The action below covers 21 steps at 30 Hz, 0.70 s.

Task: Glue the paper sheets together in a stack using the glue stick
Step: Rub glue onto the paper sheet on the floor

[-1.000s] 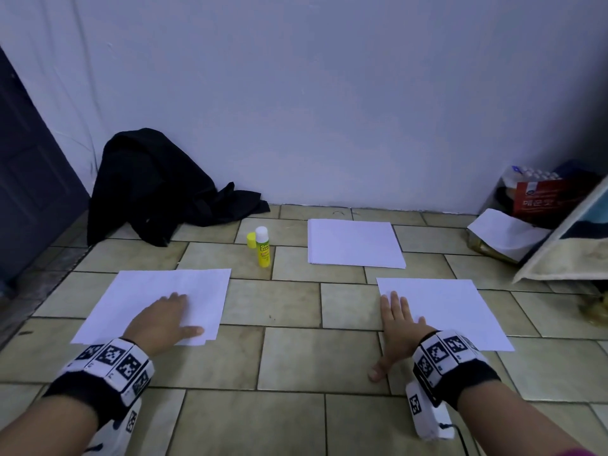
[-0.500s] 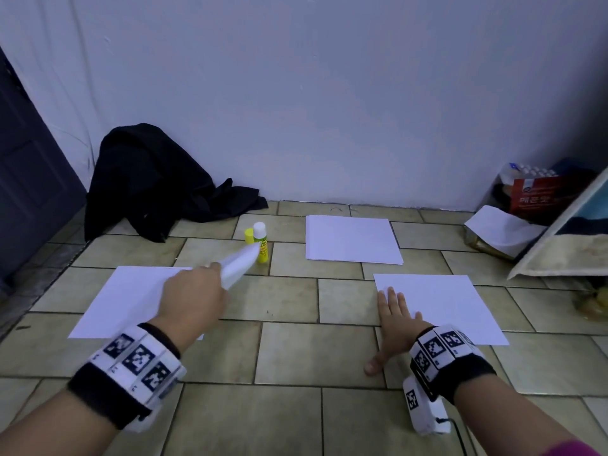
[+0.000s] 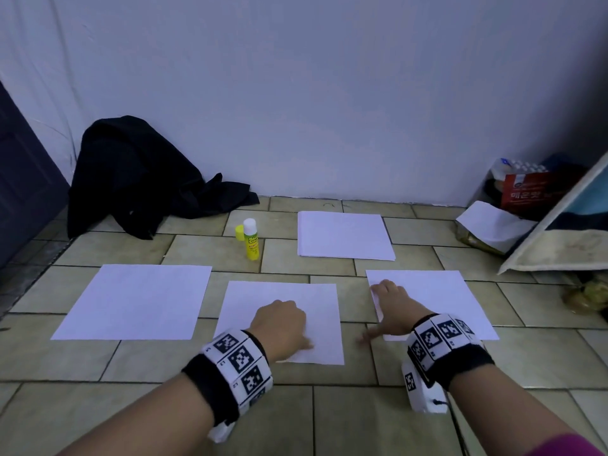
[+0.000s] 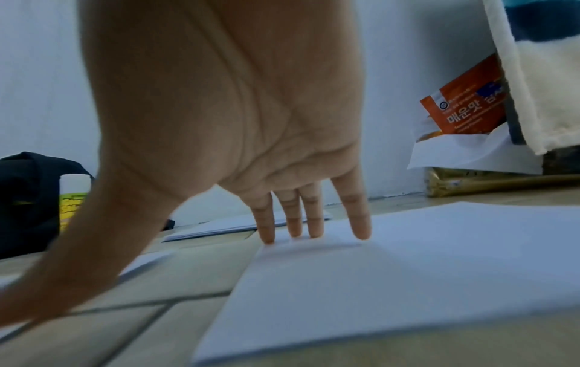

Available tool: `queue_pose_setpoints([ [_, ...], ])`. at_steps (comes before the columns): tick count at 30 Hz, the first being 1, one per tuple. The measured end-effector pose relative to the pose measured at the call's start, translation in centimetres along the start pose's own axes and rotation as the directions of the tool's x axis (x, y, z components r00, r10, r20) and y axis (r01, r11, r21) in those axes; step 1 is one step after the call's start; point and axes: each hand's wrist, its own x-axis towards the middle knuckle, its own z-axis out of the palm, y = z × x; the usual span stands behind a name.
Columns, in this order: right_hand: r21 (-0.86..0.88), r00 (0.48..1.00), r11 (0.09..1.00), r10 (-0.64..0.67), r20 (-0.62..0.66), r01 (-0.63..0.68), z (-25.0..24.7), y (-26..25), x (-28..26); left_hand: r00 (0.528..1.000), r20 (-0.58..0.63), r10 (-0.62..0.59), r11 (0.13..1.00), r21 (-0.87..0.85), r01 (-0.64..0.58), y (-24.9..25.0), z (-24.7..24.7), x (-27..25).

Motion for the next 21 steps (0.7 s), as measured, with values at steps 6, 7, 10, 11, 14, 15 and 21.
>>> queue_pose_setpoints([
  [6, 0.171, 0.962, 0.985, 0.022, -0.273, 0.026, -2.2, -1.3, 1.2, 0.999, 0.011, 0.048, 0.996, -0.079, -0.047, -2.8, 0.7, 0.6],
  [7, 0.239, 0.942, 0.967, 0.000, -0.336, 0.086, -2.5, -2.2, 1.6, 0.999, 0.035, 0.040, 0.995, -0.096, -0.036, -3.1, 0.8, 0.7],
  [10, 0.374, 0.927, 0.895, -0.099, -0.361, 0.241, -3.4, -6.0, 3.1, 0.988, 0.153, 0.002, 0.993, -0.120, 0.017, -3.8, 0.7, 1.0],
  [11, 0.394, 0.926, 0.875, -0.139, -0.352, 0.281, -3.7, -7.4, 3.9, 0.985, 0.171, -0.001, 0.995, -0.099, 0.018, -3.9, 0.7, 1.1],
  [14, 0.439, 0.920, 0.828, -0.212, -0.330, 0.348, -4.5, -11.5, 6.4, 0.981, 0.192, 0.002, 0.997, -0.073, 0.012, -3.9, 0.5, 1.3],
  [15, 0.455, 0.922, 0.817, -0.222, -0.318, 0.354, -4.8, -12.8, 7.2, 0.980, 0.197, 0.001, 0.997, -0.076, 0.014, -3.9, 0.6, 1.4],
  [21, 0.519, 0.938, 0.785, -0.231, -0.260, 0.337, -5.3, -17.7, 10.5, 0.975, 0.220, 0.013, 0.998, -0.059, 0.000, -4.4, 1.0, 1.7],
])
